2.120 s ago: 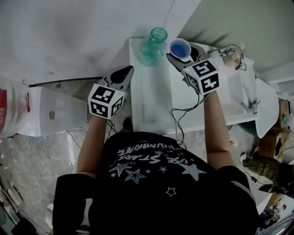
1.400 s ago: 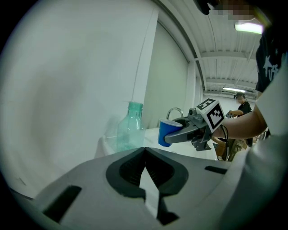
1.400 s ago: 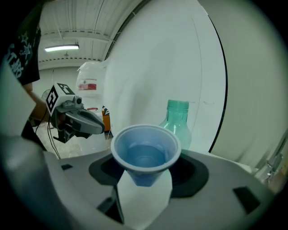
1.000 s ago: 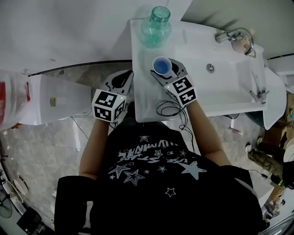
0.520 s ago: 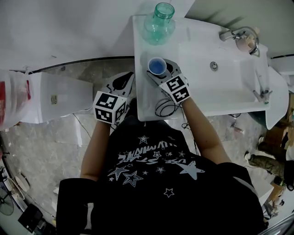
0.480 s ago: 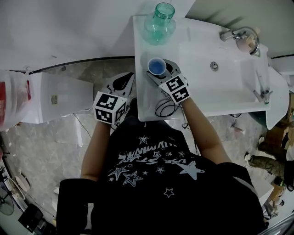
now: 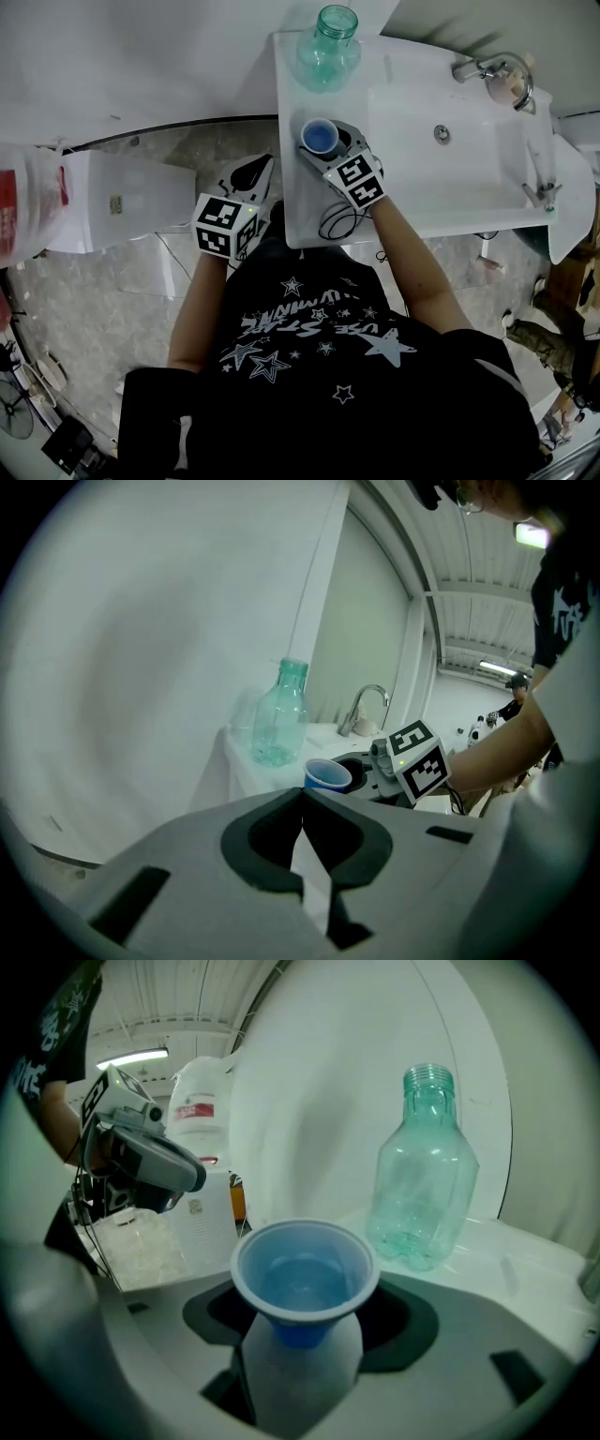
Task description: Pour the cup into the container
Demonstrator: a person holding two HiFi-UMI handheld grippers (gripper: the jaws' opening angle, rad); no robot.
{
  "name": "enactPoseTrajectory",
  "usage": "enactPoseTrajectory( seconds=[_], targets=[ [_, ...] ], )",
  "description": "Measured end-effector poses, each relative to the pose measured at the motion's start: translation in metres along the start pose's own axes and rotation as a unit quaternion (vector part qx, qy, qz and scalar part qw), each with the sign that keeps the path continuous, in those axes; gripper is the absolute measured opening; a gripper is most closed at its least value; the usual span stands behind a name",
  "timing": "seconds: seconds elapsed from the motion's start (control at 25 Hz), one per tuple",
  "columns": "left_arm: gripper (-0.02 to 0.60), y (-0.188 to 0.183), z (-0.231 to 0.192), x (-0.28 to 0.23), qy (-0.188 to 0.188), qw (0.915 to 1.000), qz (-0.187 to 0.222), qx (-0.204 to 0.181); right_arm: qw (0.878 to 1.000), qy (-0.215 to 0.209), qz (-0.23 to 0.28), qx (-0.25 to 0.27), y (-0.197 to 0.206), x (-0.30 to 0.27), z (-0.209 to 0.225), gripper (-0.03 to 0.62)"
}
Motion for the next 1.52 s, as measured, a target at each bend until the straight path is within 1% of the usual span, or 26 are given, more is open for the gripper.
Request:
enactPoseTrajectory(
  seconds=[0.28, 0.48, 0.56, 0.6, 0.64, 0.72, 0.84, 0.96, 1.04, 1.08, 1.24, 1.4, 1.52],
  targets=[
    [0.011, -0.004, 0.006, -0.002, -0.002, 1.0, 0.0, -0.003, 1.0, 0.004, 0.015, -0.016, -0.001, 0.013, 0.001, 0.344],
    [0.011, -0.014, 0.019, 0.002, -0.012, 0.9998, 0.006, -0.014, 0.999, 0.007, 0.028, -0.015, 0.003, 0.044, 0.001, 0.35],
    [0.011, -0.015, 0.027, 0.005, -0.019, 0.9997, 0.006, -0.015, 0.999, 0.011, 0.034, -0.014, 0.007, 0.059, 0.005, 0.338],
    [0.011, -0.014, 0.032, 0.007, -0.023, 0.9996, 0.006, -0.015, 0.999, 0.013, 0.039, -0.015, 0.009, 0.067, 0.007, 0.324],
    [0.011, -0.014, 0.037, 0.008, -0.026, 0.9995, 0.006, -0.014, 0.999, 0.015, 0.046, -0.016, 0.01, 0.074, 0.008, 0.297],
    [0.011, -0.011, 0.048, 0.012, -0.032, 0.9994, 0.007, -0.012, 0.998, 0.018, 0.06, -0.019, 0.01, 0.089, 0.009, 0.222],
    [0.011, -0.009, 0.063, 0.015, -0.038, 0.9992, 0.01, -0.01, 0.997, 0.016, 0.076, -0.021, 0.008, 0.104, 0.007, 0.158],
    [0.011, -0.006, 0.076, 0.017, -0.038, 0.9992, 0.01, -0.01, 0.996, 0.023, 0.085, -0.015, 0.007, 0.115, 0.003, 0.088],
    [0.011, -0.005, 0.08, 0.019, -0.035, 0.9992, 0.011, -0.014, 0.995, 0.031, 0.09, -0.014, 0.005, 0.121, 0.0, 0.027],
    [0.011, -0.006, 0.08, 0.019, -0.033, 0.9993, 0.013, -0.015, 0.995, 0.035, 0.092, -0.016, 0.003, 0.123, -0.002, 0.009],
    [0.011, -0.005, 0.081, 0.021, -0.021, 0.9994, 0.022, -0.017, 0.992, 0.055, 0.101, -0.043, 0.001, 0.132, -0.004, 0.006],
    [0.011, -0.001, 0.081, 0.03, -0.003, 0.9993, 0.031, -0.02, 0.988, 0.101, 0.101, -0.054, 0.003, 0.142, -0.008, 0.006],
    [0.011, 0.003, 0.079, 0.047, 0.012, 0.9991, 0.035, -0.022, 0.984, 0.133, 0.1, -0.061, 0.004, 0.151, -0.019, 0.006]
  ],
)
Point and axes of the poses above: the fingertips, and each gripper's own axes: x backward along the fingers, z to its right, y out of its underside, the point moved 4 cm from there along x, backward along the fingers, and after that the axes turned 11 degrees about -x, right-handed, at the moved point
